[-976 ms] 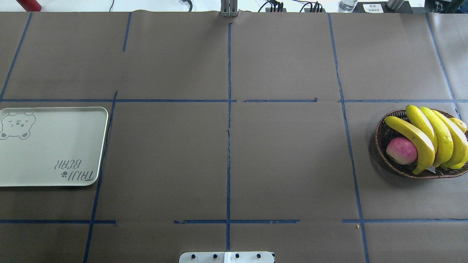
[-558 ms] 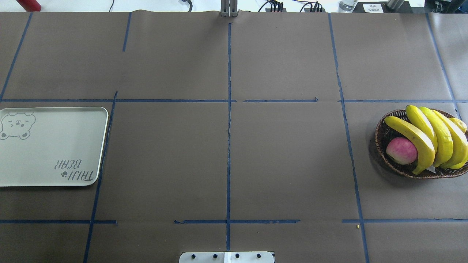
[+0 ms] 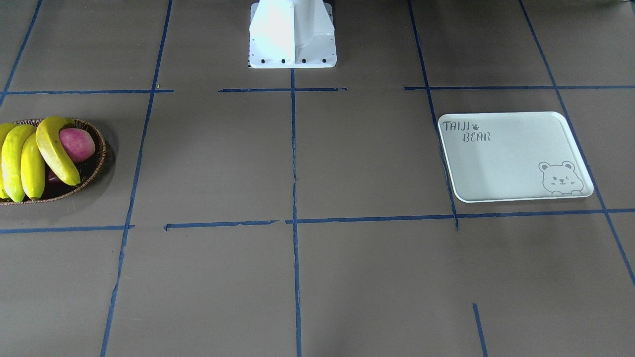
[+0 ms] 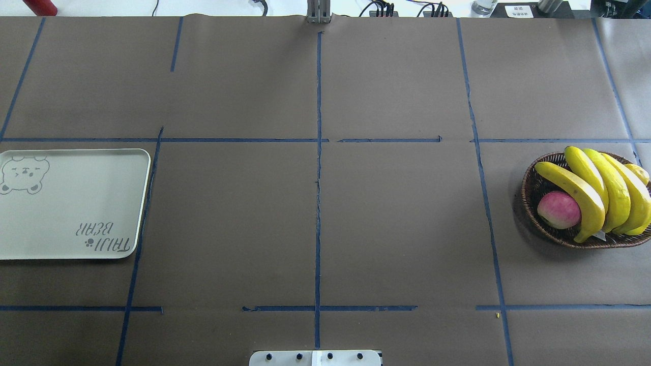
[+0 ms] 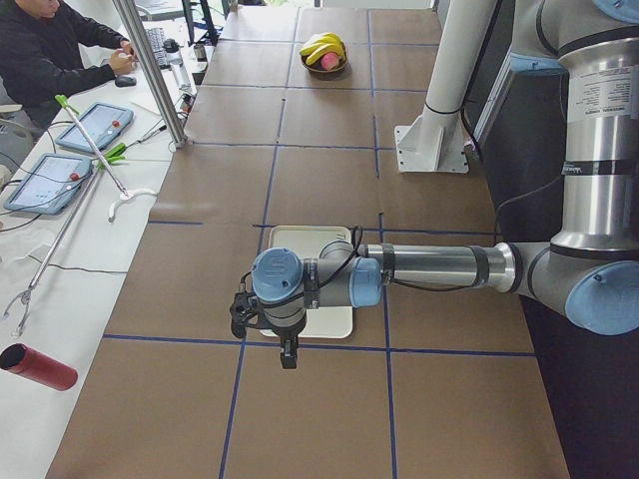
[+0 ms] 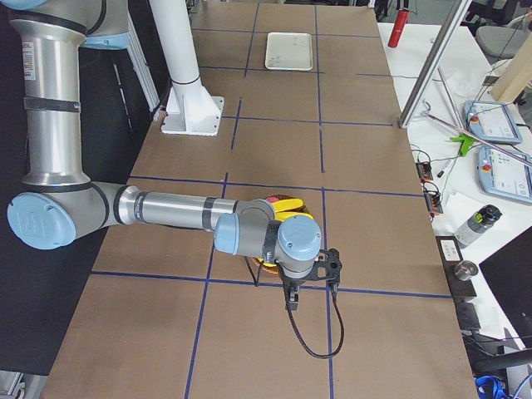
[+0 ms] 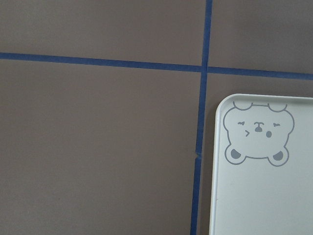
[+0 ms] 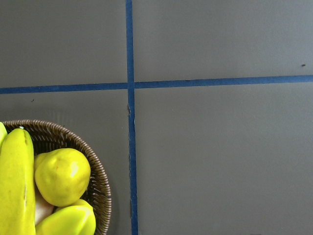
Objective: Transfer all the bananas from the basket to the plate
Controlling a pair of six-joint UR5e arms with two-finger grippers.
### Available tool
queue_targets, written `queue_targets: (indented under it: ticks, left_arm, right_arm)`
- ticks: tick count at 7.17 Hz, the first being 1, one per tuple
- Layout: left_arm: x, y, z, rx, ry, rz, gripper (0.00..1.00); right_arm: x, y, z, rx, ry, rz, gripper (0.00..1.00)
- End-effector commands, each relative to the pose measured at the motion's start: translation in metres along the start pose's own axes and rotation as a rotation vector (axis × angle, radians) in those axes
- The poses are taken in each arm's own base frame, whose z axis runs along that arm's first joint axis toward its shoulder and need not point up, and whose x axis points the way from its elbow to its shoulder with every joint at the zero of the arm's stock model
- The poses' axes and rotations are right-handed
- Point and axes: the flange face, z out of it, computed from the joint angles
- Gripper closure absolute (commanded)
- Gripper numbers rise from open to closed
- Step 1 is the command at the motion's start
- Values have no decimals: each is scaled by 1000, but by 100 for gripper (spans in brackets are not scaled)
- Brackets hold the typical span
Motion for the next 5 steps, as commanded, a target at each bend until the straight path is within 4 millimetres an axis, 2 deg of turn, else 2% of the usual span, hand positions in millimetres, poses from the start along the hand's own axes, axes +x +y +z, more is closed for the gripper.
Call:
queue_targets:
  ticks: [1, 2, 3, 5]
  left_arm:
    - [0, 2, 0, 1, 1, -1, 0]
    - [1, 2, 0, 1, 1, 2, 0]
    - [0, 2, -1, 2, 1, -1, 0]
    - [2, 2, -2, 2, 1, -2, 0]
  right_arm:
    - [-2, -1, -2, 4, 2, -6, 0]
    - [-4, -3, -4, 8, 1, -9, 0]
    - [-18, -10, -18, 37, 5, -43, 0]
    - [-36, -16, -32, 90, 15, -104, 0]
